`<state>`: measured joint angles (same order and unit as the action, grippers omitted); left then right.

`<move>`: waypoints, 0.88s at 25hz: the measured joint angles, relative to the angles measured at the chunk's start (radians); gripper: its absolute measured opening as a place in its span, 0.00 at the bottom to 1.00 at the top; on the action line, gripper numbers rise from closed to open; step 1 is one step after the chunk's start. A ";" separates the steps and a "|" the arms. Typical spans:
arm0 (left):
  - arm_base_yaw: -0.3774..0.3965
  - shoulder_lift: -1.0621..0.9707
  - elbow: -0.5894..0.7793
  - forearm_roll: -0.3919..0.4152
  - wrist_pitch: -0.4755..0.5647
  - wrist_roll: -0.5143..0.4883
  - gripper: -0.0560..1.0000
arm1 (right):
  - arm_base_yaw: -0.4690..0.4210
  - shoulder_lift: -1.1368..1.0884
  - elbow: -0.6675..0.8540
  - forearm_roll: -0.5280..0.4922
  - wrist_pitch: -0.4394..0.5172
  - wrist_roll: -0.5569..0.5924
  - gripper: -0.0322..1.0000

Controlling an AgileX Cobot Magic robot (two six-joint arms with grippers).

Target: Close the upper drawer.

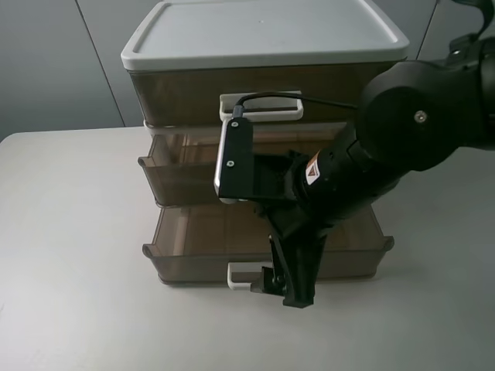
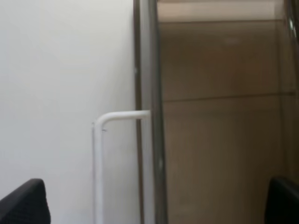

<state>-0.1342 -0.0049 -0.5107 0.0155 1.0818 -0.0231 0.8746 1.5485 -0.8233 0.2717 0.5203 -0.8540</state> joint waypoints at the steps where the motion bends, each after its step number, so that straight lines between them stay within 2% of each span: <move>1: 0.000 0.000 0.000 0.000 0.000 0.000 0.75 | -0.008 0.004 -0.012 -0.002 -0.005 0.000 0.71; 15: 0.000 0.000 0.000 0.000 0.000 0.000 0.75 | -0.070 0.048 -0.030 -0.076 -0.087 -0.006 0.71; 22: 0.000 0.000 0.000 0.000 0.000 0.004 0.75 | -0.072 0.076 -0.032 -0.078 -0.140 -0.010 0.71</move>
<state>-0.1342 -0.0049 -0.5107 0.0155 1.0818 -0.0192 0.8023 1.6241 -0.8549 0.1935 0.3807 -0.8638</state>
